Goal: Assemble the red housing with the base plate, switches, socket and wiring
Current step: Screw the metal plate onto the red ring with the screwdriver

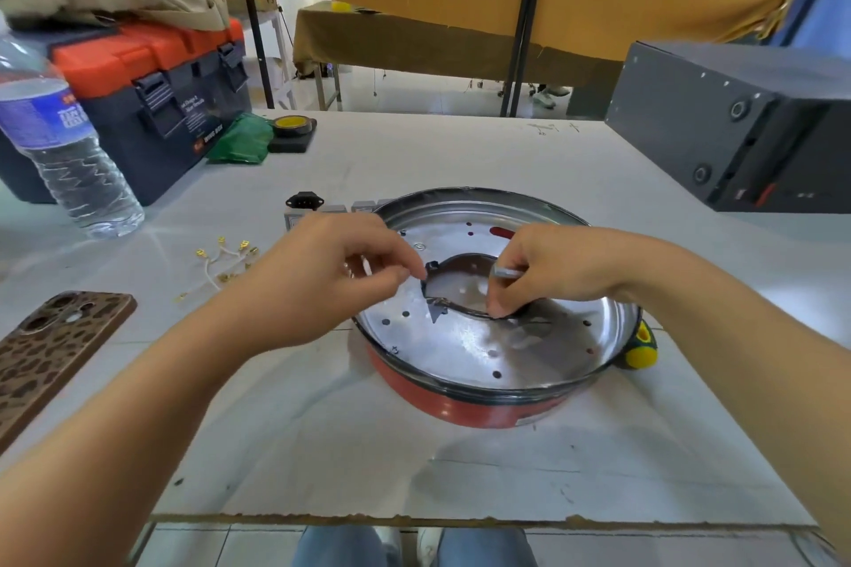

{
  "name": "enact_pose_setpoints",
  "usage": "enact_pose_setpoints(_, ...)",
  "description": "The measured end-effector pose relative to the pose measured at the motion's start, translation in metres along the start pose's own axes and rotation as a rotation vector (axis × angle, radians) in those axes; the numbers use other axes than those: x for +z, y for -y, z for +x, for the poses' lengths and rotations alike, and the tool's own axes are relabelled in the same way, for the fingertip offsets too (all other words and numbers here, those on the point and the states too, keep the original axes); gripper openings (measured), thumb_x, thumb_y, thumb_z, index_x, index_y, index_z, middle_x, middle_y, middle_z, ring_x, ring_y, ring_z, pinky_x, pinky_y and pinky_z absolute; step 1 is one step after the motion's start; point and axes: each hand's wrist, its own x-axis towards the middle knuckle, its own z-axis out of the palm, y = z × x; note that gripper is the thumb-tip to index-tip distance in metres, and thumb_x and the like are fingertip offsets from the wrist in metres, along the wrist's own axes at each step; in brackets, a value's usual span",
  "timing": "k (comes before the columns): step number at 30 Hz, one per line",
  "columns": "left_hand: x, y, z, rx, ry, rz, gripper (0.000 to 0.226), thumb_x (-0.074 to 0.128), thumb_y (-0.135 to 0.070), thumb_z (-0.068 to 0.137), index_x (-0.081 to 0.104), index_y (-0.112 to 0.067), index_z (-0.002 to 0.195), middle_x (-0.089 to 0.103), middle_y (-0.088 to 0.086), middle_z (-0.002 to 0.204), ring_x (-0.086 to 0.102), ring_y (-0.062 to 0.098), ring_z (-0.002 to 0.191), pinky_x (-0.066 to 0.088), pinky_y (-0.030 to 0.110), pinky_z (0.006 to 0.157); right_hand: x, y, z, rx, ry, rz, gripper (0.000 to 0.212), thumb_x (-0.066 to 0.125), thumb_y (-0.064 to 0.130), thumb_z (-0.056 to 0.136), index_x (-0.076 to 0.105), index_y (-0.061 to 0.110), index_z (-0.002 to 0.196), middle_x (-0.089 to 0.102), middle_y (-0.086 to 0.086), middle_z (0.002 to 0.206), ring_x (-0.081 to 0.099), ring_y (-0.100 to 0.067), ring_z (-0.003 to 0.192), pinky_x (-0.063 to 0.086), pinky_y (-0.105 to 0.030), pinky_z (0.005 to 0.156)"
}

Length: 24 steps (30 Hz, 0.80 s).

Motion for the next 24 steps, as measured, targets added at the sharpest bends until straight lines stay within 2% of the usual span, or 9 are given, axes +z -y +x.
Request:
enact_pose_setpoints(2, 0.004, -0.004, 0.003, 0.018, 0.063, 0.003, 0.017, 0.063, -0.018, 0.085, 0.073, -0.031, 0.088, 0.064, -0.014, 0.079, 0.058, 0.002, 0.078, 0.045, 0.013, 0.069, 0.0, 0.001, 0.001, -0.017, 0.003, -0.024, 0.021, 0.07, 0.016, 0.08, 0.071, 0.028, 0.062, 0.073, 0.006, 0.076, 0.065, -0.012, 0.075, 0.051, -0.036, 0.086)
enact_pose_setpoints(5, 0.01, -0.007, 0.007, 0.025, 0.13, -0.005, 0.015, 0.064, -0.018, 0.084, 0.073, -0.029, 0.088, 0.068, -0.013, 0.081, 0.061, 0.006, 0.08, 0.048, 0.018, 0.069, 0.001, 0.001, 0.002, -0.025, 0.0, -0.047, 0.032, 0.07, 0.019, 0.08, 0.064, 0.029, 0.05, 0.073, -0.002, 0.082, 0.059, -0.017, 0.07, 0.046, -0.032, 0.073)
enact_pose_setpoints(7, 0.013, -0.009, 0.009, 0.032, 0.173, -0.028, 0.014, 0.063, -0.019, 0.083, 0.072, -0.03, 0.086, 0.068, -0.012, 0.079, 0.062, 0.007, 0.079, 0.049, 0.018, 0.069, 0.005, 0.001, 0.0, -0.028, 0.021, -0.035, 0.026, 0.07, 0.02, 0.08, 0.065, 0.026, 0.055, 0.07, -0.006, 0.079, 0.051, -0.015, 0.068, 0.04, -0.031, 0.067)
enact_pose_setpoints(10, 0.015, -0.011, 0.012, 0.048, 0.222, -0.04, 0.011, 0.061, -0.027, 0.08, 0.072, -0.029, 0.083, 0.067, -0.011, 0.079, 0.061, 0.006, 0.078, 0.048, 0.016, 0.069, 0.01, 0.002, -0.001, -0.024, 0.024, -0.042, 0.02, 0.069, 0.023, 0.081, 0.065, 0.024, 0.062, 0.064, -0.001, 0.073, 0.048, -0.012, 0.063, 0.037, -0.028, 0.062)
enact_pose_setpoints(14, 0.019, -0.013, 0.015, 0.08, 0.256, -0.022, 0.011, 0.063, -0.022, 0.083, 0.072, -0.029, 0.082, 0.067, -0.013, 0.078, 0.059, 0.007, 0.077, 0.047, 0.017, 0.069, 0.013, 0.005, 0.001, -0.006, 0.0, -0.081, 0.039, 0.07, 0.027, 0.081, 0.053, 0.024, 0.046, 0.044, 0.012, 0.042, 0.037, -0.005, 0.042, 0.027, -0.021, 0.047)
enact_pose_setpoints(18, 0.022, -0.014, 0.016, 0.08, 0.298, -0.015, 0.013, 0.061, -0.026, 0.081, 0.069, -0.036, 0.078, 0.067, -0.014, 0.076, 0.058, 0.008, 0.074, 0.045, 0.017, 0.065, 0.017, 0.008, 0.003, -0.04, -0.035, -0.122, 0.037, 0.068, 0.026, 0.081, 0.05, 0.02, 0.05, 0.042, 0.006, 0.049, 0.038, -0.012, 0.05, 0.027, -0.027, 0.049)
enact_pose_setpoints(21, 0.024, -0.014, 0.017, 0.058, 0.322, -0.01, 0.011, 0.062, -0.028, 0.08, 0.069, -0.037, 0.077, 0.067, -0.013, 0.074, 0.059, 0.01, 0.073, 0.046, 0.021, 0.065, 0.022, 0.01, 0.005, -0.076, -0.086, -0.094, 0.038, 0.066, 0.022, 0.083, 0.048, 0.019, 0.05, 0.04, 0.005, 0.048, 0.036, -0.012, 0.048, 0.026, -0.022, 0.043)
enact_pose_setpoints(24, 0.025, -0.014, 0.018, 0.053, 0.339, -0.013, 0.009, 0.066, -0.024, 0.08, 0.072, -0.031, 0.079, 0.068, -0.014, 0.072, 0.06, 0.005, 0.072, 0.044, 0.012, 0.063, 0.018, 0.008, 0.004, -0.146, -0.14, -0.083, 0.043, 0.067, 0.019, 0.082, 0.047, 0.021, 0.044, 0.039, 0.005, 0.044, 0.035, -0.01, 0.046, 0.027, -0.023, 0.044)
